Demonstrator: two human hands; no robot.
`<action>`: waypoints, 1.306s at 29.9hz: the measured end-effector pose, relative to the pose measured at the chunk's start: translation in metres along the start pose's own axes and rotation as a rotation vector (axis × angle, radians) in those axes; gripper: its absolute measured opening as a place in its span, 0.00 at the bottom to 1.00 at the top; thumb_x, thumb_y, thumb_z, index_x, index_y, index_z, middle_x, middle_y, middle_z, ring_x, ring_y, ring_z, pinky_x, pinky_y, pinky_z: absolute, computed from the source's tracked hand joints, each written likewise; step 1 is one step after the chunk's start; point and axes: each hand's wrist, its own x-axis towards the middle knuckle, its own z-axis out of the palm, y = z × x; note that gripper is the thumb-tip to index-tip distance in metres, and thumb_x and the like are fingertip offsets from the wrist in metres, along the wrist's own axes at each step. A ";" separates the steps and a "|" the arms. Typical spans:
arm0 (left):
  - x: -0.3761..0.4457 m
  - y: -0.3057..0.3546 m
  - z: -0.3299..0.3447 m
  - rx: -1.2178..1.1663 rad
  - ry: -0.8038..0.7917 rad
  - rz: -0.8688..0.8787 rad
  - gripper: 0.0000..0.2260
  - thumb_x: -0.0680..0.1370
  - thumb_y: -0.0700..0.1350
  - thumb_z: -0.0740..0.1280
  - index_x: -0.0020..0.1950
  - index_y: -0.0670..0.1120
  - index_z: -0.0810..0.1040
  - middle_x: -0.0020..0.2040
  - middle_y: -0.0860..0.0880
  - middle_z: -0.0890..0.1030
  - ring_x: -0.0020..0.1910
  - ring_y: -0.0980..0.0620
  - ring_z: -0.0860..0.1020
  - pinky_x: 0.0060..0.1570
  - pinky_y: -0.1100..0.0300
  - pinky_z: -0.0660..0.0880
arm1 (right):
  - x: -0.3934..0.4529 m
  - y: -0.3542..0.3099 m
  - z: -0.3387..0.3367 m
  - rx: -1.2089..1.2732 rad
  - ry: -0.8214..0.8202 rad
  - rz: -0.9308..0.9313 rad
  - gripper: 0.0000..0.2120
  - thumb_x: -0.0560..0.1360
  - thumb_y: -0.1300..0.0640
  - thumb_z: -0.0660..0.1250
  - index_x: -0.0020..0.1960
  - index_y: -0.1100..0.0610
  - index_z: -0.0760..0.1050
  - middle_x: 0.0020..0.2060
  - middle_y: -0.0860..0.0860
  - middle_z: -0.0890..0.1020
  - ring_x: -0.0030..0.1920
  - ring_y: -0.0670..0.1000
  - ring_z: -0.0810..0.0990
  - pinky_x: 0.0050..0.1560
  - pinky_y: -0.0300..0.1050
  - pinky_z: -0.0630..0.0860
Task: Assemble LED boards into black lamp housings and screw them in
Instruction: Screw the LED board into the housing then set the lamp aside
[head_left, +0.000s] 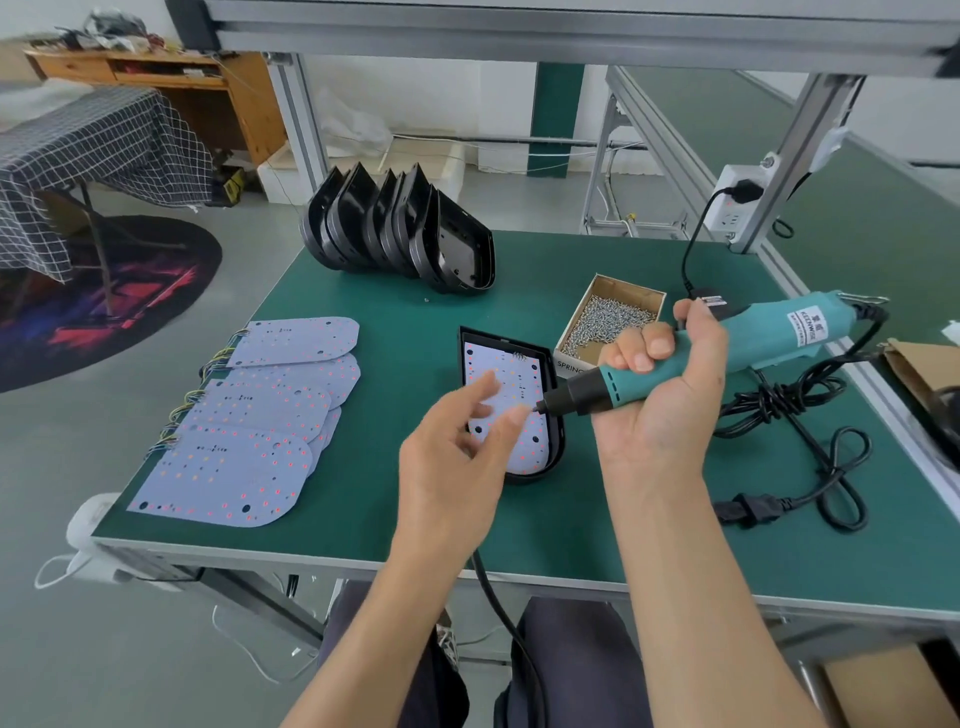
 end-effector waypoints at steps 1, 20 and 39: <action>0.001 -0.002 -0.004 0.058 0.072 0.053 0.10 0.80 0.55 0.69 0.61 0.59 0.83 0.53 0.61 0.84 0.43 0.58 0.79 0.46 0.71 0.74 | 0.001 0.000 -0.002 -0.014 0.005 -0.007 0.10 0.83 0.57 0.64 0.42 0.53 0.73 0.28 0.46 0.68 0.28 0.46 0.65 0.33 0.40 0.66; 0.042 -0.024 0.000 0.522 -0.108 -0.237 0.16 0.76 0.52 0.70 0.37 0.45 0.67 0.44 0.45 0.73 0.47 0.39 0.74 0.41 0.53 0.67 | 0.005 0.032 -0.017 -0.342 -0.056 -0.127 0.14 0.78 0.64 0.66 0.37 0.49 0.78 0.25 0.50 0.70 0.24 0.50 0.66 0.29 0.42 0.64; 0.041 -0.029 0.003 0.491 -0.048 -0.182 0.16 0.75 0.50 0.71 0.37 0.44 0.68 0.42 0.45 0.73 0.47 0.39 0.74 0.40 0.53 0.66 | 0.004 0.046 -0.020 -0.409 -0.028 -0.131 0.10 0.74 0.59 0.70 0.37 0.47 0.79 0.25 0.51 0.70 0.24 0.52 0.64 0.30 0.43 0.67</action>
